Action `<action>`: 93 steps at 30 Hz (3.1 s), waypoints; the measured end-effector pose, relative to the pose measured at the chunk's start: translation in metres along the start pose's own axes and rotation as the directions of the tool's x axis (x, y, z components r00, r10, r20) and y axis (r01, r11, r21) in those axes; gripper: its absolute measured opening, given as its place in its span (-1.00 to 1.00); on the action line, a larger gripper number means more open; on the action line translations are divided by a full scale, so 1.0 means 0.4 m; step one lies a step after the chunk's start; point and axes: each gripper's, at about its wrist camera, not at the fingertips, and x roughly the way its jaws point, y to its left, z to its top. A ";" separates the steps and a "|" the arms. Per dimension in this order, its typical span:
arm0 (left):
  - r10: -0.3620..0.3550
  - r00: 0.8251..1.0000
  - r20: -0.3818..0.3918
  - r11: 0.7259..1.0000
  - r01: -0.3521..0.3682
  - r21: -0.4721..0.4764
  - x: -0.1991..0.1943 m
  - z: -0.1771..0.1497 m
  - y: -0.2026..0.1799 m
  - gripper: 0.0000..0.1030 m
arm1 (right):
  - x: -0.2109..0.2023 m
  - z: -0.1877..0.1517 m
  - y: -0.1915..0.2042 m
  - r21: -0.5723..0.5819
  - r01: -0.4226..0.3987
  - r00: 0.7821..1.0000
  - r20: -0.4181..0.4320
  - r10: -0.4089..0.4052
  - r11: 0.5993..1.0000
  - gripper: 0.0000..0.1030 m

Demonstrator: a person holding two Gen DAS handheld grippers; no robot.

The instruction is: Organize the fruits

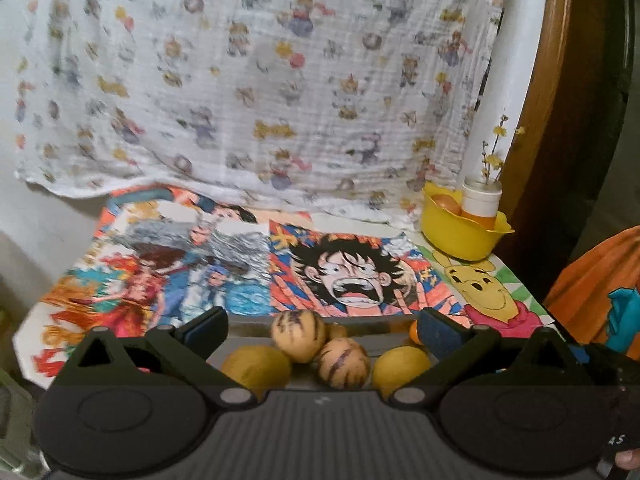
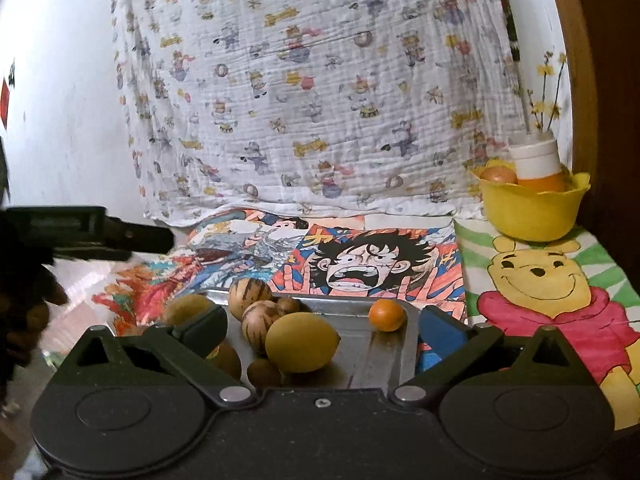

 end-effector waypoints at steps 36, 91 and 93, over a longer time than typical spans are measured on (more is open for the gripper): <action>0.185 0.979 0.082 0.982 -0.182 -0.048 -0.181 -0.275 0.066 0.99 | -0.088 -0.146 0.156 -0.031 0.034 0.994 0.107 -0.030 0.999 0.99; 0.189 0.980 0.057 0.982 -0.188 -0.025 -0.183 -0.313 0.064 0.99 | -0.075 -0.185 0.156 -0.038 0.030 0.997 0.067 -0.027 0.999 0.99; 0.191 0.980 0.058 0.982 -0.190 -0.025 -0.184 -0.314 0.063 0.99 | -0.075 -0.186 0.157 -0.041 0.031 0.998 0.064 -0.028 0.999 0.99</action>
